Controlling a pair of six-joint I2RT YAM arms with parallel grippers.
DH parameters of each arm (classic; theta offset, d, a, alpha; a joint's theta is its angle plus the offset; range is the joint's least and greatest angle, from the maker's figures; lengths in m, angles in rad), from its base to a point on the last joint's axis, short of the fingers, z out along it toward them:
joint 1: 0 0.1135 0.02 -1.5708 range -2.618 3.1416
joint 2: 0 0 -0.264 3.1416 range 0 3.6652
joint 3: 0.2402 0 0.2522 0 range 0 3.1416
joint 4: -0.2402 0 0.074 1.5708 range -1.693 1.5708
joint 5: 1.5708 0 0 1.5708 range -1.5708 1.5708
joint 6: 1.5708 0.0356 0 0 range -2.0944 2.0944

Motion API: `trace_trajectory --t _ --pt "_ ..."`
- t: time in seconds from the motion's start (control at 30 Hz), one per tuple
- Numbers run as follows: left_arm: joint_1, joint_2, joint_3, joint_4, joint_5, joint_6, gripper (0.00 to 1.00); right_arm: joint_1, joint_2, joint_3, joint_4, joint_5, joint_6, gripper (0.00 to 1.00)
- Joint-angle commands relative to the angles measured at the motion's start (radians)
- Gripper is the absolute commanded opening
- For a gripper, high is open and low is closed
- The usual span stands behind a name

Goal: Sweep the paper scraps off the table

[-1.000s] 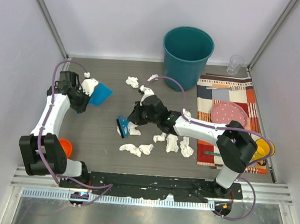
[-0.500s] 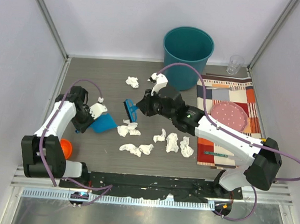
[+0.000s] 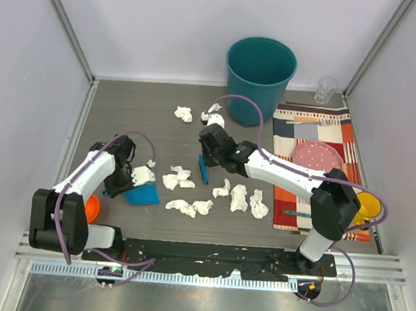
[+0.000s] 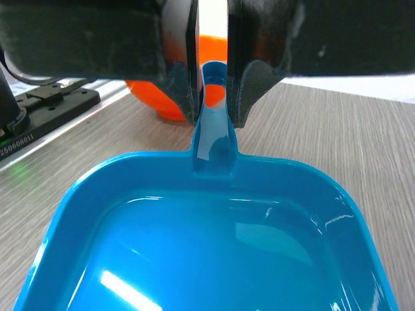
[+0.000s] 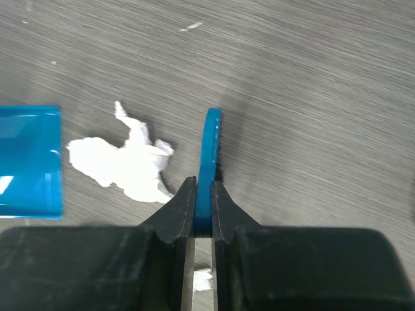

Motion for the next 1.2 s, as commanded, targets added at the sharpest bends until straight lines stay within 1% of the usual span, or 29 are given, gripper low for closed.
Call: trace_trajectory --t 0.0,0.23,0.27,0.3,0.33,0.37,0.4,0.5,0.67,0.73,0.8,0.9,0.93,1.03,1.17 --pt "-0.045 0.015 -0.007 0.095 -0.004 -0.056 0.00 0.032 0.052 0.086 0.006 -0.041 0.041 0.01" --pt "-0.047 0.118 0.036 0.157 0.011 -0.134 0.00 0.082 0.140 0.145 0.141 -0.188 0.113 0.01" --pt "-0.047 0.124 0.039 0.149 0.039 -0.134 0.00 0.085 0.150 0.153 0.161 -0.209 0.142 0.01" --pt "-0.048 0.132 0.044 0.146 0.053 -0.136 0.00 0.088 0.158 0.153 0.217 -0.238 0.162 0.01" --pt "-0.048 0.132 0.044 0.145 0.065 -0.137 0.00 0.088 0.172 0.152 0.248 -0.307 0.183 0.01" --pt "-0.050 0.129 0.041 0.143 0.077 -0.137 0.00 0.088 0.178 0.152 0.280 -0.326 0.229 0.01" --pt "-0.050 0.127 0.041 0.143 0.109 -0.140 0.00 0.088 0.183 0.152 0.334 -0.340 0.246 0.01" --pt "-0.048 0.121 0.039 0.149 0.160 -0.160 0.00 0.089 0.198 0.150 0.413 -0.368 0.294 0.01" --pt "-0.045 0.118 0.044 0.224 0.203 -0.249 0.00 0.089 0.204 0.165 0.411 -0.388 0.295 0.01" --pt "-0.036 0.121 0.044 0.259 0.211 -0.277 0.00 0.076 0.178 0.150 0.382 -0.357 0.266 0.01" --pt "-0.024 0.123 0.048 0.276 0.223 -0.300 0.00 0.063 0.114 0.133 0.301 -0.245 0.201 0.01" --pt "-0.007 0.115 0.044 0.304 0.260 -0.309 0.00 0.056 0.030 0.119 0.219 -0.153 0.093 0.01" --pt "-0.002 0.100 0.041 0.318 0.292 -0.311 0.00 0.053 0.013 0.118 0.207 -0.150 0.018 0.01" --pt "-0.002 0.074 0.030 0.355 0.344 -0.329 0.00 0.054 -0.050 0.109 0.176 -0.150 -0.088 0.01" --pt "-0.002 0.044 0.030 0.379 0.366 -0.354 0.00 0.037 -0.113 0.089 0.158 -0.125 -0.143 0.01"
